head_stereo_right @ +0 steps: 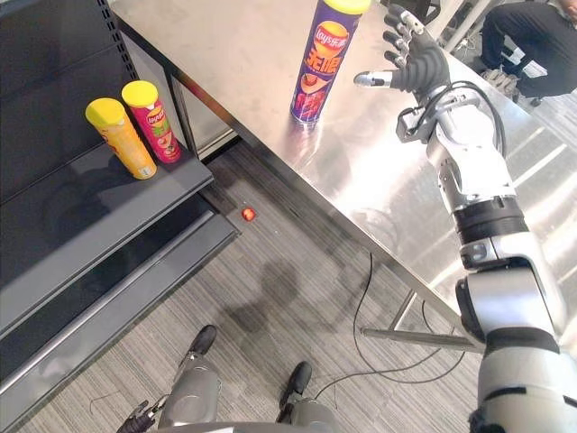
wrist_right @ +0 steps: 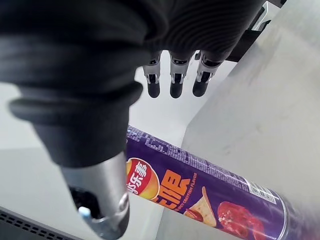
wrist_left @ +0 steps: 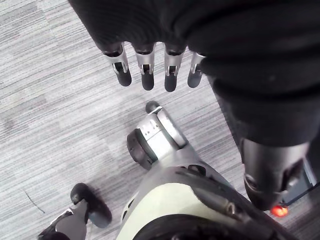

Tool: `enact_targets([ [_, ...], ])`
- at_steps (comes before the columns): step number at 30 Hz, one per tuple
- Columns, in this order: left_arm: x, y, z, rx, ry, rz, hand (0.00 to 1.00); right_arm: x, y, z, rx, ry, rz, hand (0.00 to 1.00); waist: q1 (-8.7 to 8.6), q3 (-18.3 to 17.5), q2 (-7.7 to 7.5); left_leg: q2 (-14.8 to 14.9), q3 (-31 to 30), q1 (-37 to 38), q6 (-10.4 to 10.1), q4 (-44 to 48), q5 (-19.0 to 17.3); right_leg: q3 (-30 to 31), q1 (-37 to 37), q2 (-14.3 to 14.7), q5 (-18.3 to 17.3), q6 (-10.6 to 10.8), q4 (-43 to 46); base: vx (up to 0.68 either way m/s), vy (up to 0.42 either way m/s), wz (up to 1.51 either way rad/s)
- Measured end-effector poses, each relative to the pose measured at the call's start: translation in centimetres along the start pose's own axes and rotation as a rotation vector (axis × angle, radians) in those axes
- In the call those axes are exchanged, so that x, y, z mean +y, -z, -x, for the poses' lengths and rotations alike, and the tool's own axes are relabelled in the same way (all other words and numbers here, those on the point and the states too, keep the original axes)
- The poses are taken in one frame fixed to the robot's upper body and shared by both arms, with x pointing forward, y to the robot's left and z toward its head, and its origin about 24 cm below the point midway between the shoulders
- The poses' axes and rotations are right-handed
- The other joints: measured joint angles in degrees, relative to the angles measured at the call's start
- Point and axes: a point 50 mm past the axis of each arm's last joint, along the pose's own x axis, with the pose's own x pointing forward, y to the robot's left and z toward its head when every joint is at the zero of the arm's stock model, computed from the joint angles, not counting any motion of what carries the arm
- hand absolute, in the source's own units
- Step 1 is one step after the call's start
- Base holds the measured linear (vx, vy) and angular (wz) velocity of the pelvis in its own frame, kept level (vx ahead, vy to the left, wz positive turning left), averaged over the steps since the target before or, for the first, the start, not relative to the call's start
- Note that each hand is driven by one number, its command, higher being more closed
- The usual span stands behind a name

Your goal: Put the gum and the chips on the shelf.

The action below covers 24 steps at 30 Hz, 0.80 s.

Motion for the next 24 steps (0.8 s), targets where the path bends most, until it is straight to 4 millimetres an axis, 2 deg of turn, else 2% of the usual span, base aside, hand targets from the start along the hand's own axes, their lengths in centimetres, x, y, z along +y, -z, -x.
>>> enact_targets([
  [5,-0.2,-0.7,-0.3,-0.018,-0.002,0.020,0.00,-0.1,-1.4,-1.1,-0.031,0.026,-0.017,0.00,0.59,1.5,-0.55,0.0,-0.2,-1.0,0.0,0.3,0.0,-0.2,-0.8,0.1,0.0,0.0,0.0,0.00,0.000,0.00],
  [11,-0.2,-1.0,-0.4,-0.026,-0.004,0.031,0.00,0.6,-0.4,-1.8,0.021,0.048,-0.068,0.00,1.39,2.4,-0.84,-0.1,-0.3,-1.0,0.0,0.3,0.0,-0.3,-0.7,0.1,0.0,0.0,0.0,0.00,0.000,0.00],
  [14,-0.4,-1.4,-0.5,-0.043,0.001,0.031,0.00,0.3,-0.8,-2.1,0.020,0.061,-0.070,0.00,1.86,3.9,-0.86,-0.1,-0.4,-1.2,0.0,0.5,0.0,-0.4,-0.8,0.1,0.0,0.0,0.0,-0.01,-0.003,0.02],
  [20,-0.4,-1.7,-0.5,-0.052,-0.004,0.030,0.00,0.4,-0.2,-2.6,0.062,0.097,-0.084,0.00,2.19,4.3,-1.22,-0.2,-1.1,-2.9,-0.1,1.0,0.0,-0.9,-1.9,0.2,0.0,0.0,0.1,0.01,-0.008,0.04],
  [24,-0.5,-2.2,-0.7,-0.065,-0.005,0.041,0.00,0.5,-0.9,-3.0,0.049,0.107,-0.078,0.00,2.45,6.0,-1.40,-0.2,-1.2,-3.0,-0.1,1.0,0.0,-1.0,-2.0,0.2,0.0,0.0,0.1,0.00,0.000,0.00],
])
